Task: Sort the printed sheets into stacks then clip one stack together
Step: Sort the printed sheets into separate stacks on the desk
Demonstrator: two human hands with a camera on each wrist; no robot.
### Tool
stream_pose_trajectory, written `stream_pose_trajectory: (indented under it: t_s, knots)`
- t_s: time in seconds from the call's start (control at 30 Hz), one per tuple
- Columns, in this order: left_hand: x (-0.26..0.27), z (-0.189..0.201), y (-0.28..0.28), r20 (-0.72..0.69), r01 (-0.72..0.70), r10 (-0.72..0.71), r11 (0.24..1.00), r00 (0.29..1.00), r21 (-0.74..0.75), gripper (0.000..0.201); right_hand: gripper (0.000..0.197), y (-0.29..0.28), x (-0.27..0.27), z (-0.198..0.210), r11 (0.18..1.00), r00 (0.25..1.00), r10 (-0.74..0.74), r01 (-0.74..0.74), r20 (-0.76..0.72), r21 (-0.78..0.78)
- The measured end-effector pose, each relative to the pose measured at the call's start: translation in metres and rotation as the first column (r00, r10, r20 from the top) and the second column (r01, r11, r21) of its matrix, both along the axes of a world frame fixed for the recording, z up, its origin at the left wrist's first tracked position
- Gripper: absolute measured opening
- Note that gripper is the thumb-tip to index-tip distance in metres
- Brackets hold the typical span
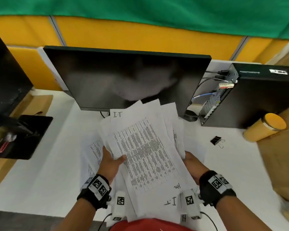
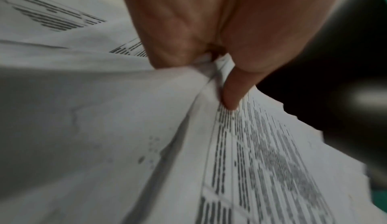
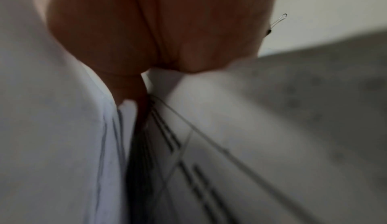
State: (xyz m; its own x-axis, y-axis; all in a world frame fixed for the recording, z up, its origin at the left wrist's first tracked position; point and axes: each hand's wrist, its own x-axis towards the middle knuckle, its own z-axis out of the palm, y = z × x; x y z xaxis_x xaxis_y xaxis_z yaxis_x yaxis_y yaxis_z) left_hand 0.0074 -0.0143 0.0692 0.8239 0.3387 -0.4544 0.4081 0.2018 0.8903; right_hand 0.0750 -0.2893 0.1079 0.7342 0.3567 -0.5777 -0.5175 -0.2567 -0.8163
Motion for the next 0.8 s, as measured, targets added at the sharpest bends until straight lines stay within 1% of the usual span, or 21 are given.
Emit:
stream_pose_trajectory:
  t_s: [0.07, 0.1, 0.13, 0.17, 0.2, 0.23, 0.27, 0.3, 0.33, 0.37, 0.4, 0.43, 0.5, 0.6, 0.63, 0.7, 0.77, 0.8]
  knots:
    - [0.003, 0.005, -0.001, 0.021, -0.049, 0.048, 0.998, 0.999, 0.047, 0.089, 0.03, 0.004, 0.002, 0.004, 0.998, 0.998, -0.055, 0.056, -0.024, 0.039]
    - [0.006, 0.004, 0.001, 0.058, -0.088, 0.085, 0.995, 0.995, 0.049, 0.087, 0.031, 0.006, 0.004, 0.004, 0.994, 0.997, -0.077, 0.079, -0.028, 0.078]
    - [0.007, 0.011, 0.003, 0.072, -0.132, 0.129, 0.991, 0.989, 0.037, 0.082, 0.029, 0.009, 0.006, 0.005, 0.991, 0.997, -0.078, 0.079, -0.014, 0.111]
    - [0.008, 0.012, 0.008, 0.096, -0.168, 0.164, 0.985, 0.982, 0.031, 0.08, 0.03, 0.013, 0.007, 0.007, 0.99, 0.998, -0.064, 0.06, 0.029, 0.126]
    - [0.008, 0.02, 0.009, 0.123, -0.189, 0.186, 0.982, 0.975, 0.014, 0.081, 0.038, 0.018, 0.008, 0.009, 0.992, 0.995, -0.054, 0.045, 0.081, 0.115]
    - [0.01, 0.025, 0.011, 0.169, -0.192, 0.189, 0.981, 0.967, 0.001, 0.082, 0.047, 0.022, 0.009, 0.011, 0.995, 0.988, -0.045, 0.032, 0.145, 0.093]
    - [0.011, 0.035, 0.011, 0.229, -0.186, 0.183, 0.982, 0.956, -0.007, 0.083, 0.049, 0.026, 0.011, 0.013, 0.996, 0.979, -0.048, 0.033, 0.199, 0.079]
    - [0.013, 0.04, 0.014, 0.289, -0.168, 0.164, 0.986, 0.943, -0.008, 0.083, 0.044, 0.029, 0.012, 0.015, 0.995, 0.965, -0.071, 0.052, 0.252, 0.082]
    - [0.015, 0.047, 0.016, 0.346, -0.138, 0.138, 0.99, 0.928, -0.024, 0.085, 0.036, 0.03, 0.014, 0.018, 0.99, 0.954, -0.122, 0.098, 0.274, 0.101]
    - [0.016, 0.051, 0.019, 0.397, -0.118, 0.128, 0.992, 0.909, -0.05, 0.086, 0.03, 0.031, 0.015, 0.022, 0.983, 0.947, -0.163, 0.132, 0.277, 0.127]
    - [0.016, 0.06, 0.02, 0.429, -0.1, 0.14, 0.988, 0.893, -0.116, 0.085, 0.026, 0.031, 0.018, 0.023, 0.976, 0.944, -0.192, 0.156, 0.268, 0.151]
    - [0.016, 0.065, 0.022, 0.441, -0.083, 0.159, 0.979, 0.883, -0.187, 0.079, 0.025, 0.03, 0.02, 0.023, 0.974, 0.942, -0.203, 0.165, 0.268, 0.157]
    - [0.015, 0.074, 0.023, 0.393, -0.077, 0.185, 0.958, 0.901, -0.275, 0.065, 0.022, 0.029, 0.021, 0.026, 0.983, 0.955, -0.151, 0.119, 0.257, 0.136]
    - [0.015, 0.074, 0.024, 0.362, -0.081, 0.168, 0.966, 0.917, -0.244, 0.042, 0.04, 0.025, 0.021, 0.023, 0.997, 0.973, -0.051, 0.038, 0.223, 0.062]
    - [0.015, 0.073, 0.025, 0.358, -0.085, 0.164, 0.97, 0.919, -0.228, 0.04, 0.041, 0.023, 0.021, 0.024, 0.999, 0.975, -0.03, 0.021, 0.221, 0.044]
    - [0.015, 0.074, 0.023, 0.356, -0.078, 0.141, 0.98, 0.924, -0.184, 0.04, 0.037, 0.02, 0.021, 0.024, 1.0, 0.971, 0.003, -0.003, 0.237, 0.001]
    - [0.014, 0.079, 0.019, 0.367, -0.086, 0.129, 0.987, 0.921, -0.133, 0.036, 0.034, 0.019, 0.022, 0.024, 1.0, 0.964, -0.016, 0.016, 0.266, 0.002]
    - [0.014, 0.083, 0.016, 0.386, -0.091, 0.136, 0.987, 0.913, -0.132, 0.034, 0.032, 0.02, 0.021, 0.027, 0.999, 0.957, -0.04, 0.042, 0.287, 0.0]
